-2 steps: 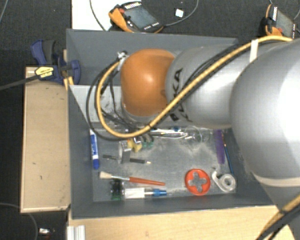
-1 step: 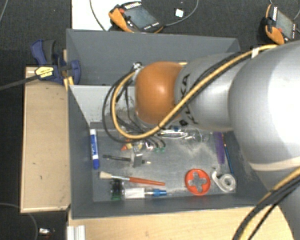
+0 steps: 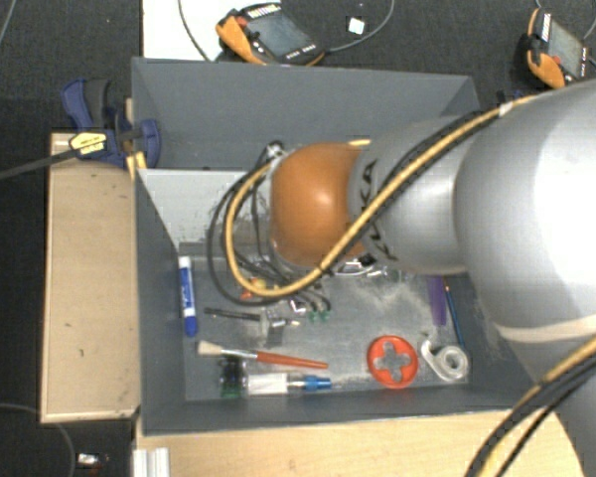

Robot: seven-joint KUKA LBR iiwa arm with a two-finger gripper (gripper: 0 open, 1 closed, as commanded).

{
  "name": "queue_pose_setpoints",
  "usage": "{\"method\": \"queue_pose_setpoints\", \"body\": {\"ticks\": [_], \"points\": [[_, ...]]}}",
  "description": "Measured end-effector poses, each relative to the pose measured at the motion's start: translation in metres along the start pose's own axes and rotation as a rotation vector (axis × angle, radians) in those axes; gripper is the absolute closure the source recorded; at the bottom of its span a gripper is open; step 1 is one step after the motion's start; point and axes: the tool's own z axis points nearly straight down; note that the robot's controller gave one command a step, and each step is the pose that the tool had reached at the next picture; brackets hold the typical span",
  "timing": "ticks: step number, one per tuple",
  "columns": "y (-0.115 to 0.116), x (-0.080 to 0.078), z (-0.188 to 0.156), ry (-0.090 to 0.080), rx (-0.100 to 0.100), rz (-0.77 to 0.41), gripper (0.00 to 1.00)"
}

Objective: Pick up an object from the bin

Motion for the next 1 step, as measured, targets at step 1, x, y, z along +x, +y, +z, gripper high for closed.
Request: {"method": "queue_pose_setpoints", "body": {"ticks": [1], "points": [[-0.0128,0.0291,-0.028,-0.001,0.0,-0.357,0.0]]}}
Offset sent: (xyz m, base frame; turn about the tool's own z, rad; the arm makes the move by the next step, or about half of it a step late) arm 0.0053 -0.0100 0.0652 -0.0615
